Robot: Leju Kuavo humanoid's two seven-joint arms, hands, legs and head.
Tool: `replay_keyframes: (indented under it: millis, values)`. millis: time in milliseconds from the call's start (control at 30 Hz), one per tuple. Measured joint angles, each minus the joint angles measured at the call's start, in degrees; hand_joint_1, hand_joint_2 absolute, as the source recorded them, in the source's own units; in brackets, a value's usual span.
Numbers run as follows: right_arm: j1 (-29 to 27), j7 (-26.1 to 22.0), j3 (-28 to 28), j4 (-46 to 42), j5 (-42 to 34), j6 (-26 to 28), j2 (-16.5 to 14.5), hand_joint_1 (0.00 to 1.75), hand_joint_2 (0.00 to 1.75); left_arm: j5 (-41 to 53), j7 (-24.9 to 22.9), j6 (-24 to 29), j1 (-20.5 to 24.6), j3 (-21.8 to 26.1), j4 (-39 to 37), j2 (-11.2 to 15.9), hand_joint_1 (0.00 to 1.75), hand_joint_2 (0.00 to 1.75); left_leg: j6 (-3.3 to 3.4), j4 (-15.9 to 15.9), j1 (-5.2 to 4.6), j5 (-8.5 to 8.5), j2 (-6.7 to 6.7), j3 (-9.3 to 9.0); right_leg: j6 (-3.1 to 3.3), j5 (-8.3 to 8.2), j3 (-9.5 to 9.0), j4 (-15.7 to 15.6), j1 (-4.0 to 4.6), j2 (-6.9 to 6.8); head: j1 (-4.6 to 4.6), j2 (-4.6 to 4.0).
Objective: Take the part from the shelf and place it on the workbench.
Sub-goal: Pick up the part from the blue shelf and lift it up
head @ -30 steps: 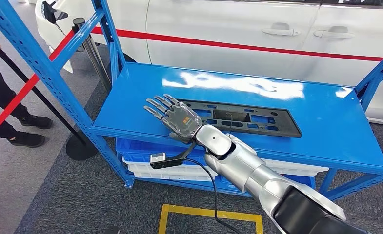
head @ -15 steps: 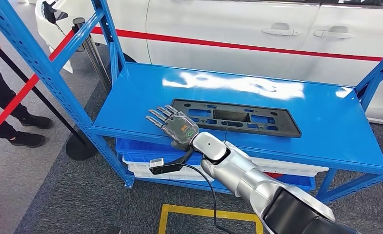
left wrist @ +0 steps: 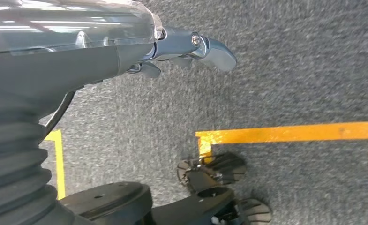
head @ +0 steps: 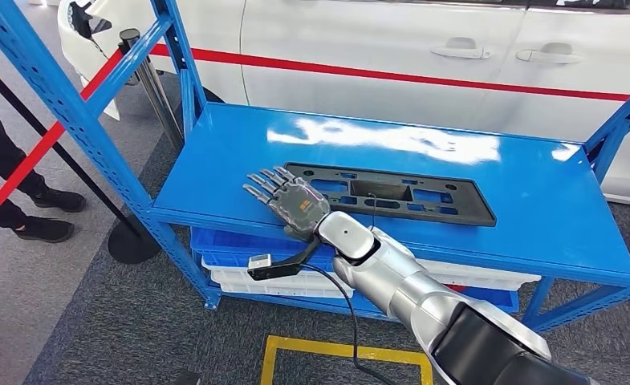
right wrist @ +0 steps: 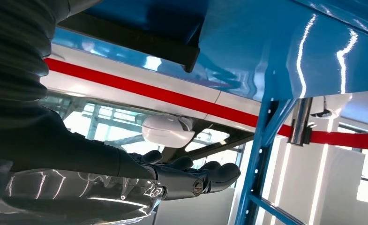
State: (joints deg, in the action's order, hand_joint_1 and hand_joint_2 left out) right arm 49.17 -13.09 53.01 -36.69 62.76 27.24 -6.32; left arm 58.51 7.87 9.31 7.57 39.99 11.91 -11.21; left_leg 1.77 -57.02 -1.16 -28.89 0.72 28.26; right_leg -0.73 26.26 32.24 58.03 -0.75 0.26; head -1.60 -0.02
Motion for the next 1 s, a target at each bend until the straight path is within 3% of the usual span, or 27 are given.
replay_keyframes:
  millis: [33, 167, 300, 633, 1000]
  values:
    - [0.19, 0.51, -0.04, 0.07, 0.39, -0.08, 0.0, 0.0, 1.75, 0.2, -0.31, -0.25, 0.0, -0.01, 0.0, -0.01, 0.0, 0.0, 0.0, 0.0, 0.0, 0.0, 0.0, 0.0, 0.0, 0.0, 0.0, 0.0, 0.0, 0.0, 0.0, 0.0]
    - [2.18, 1.58, -0.66, 1.05, 1.09, -1.2, 0.0, 0.0, 1.75, 0.45, -0.65, -0.54, -0.01, -0.01, 0.0, -0.03, 0.0, 1.75, 0.01, -0.01, 0.0, 0.01, 0.0, 0.0, -0.01, -0.01, 0.0, 0.0, 0.0, 0.0, 0.0, 0.0]
    - [5.25, 1.38, -1.59, 4.04, 0.72, -1.74, -0.01, 0.0, 1.75, 0.31, -0.5, -0.54, 0.0, -0.02, 0.0, -0.13, 0.0, 0.0, 0.02, -0.02, 0.0, 0.02, 0.0, 0.0, -0.03, -0.02, -0.01, 0.0, 0.0, -0.01, 0.0, 0.0]
    - [8.96, 3.49, -2.91, 10.95, 1.92, -1.26, -0.71, 0.0, 1.75, 0.36, -0.53, -0.91, 0.0, -0.05, 0.0, -0.22, 0.0, 0.0, 0.03, -0.02, 0.0, 0.03, 0.0, 0.01, -0.03, -0.02, 0.0, 0.0, 0.0, 0.0, 0.0, 0.0]
    - [9.02, 3.21, -3.95, 13.73, 1.54, -1.28, -0.39, 0.0, 1.75, 1.32, -0.94, -2.32, 0.36, -0.86, 0.0, -0.22, 0.0, 0.0, 0.03, -0.04, -0.03, 0.03, 0.0, 0.0, -0.03, -0.02, 0.0, -0.01, 0.0, 0.01, 0.0, 0.0]
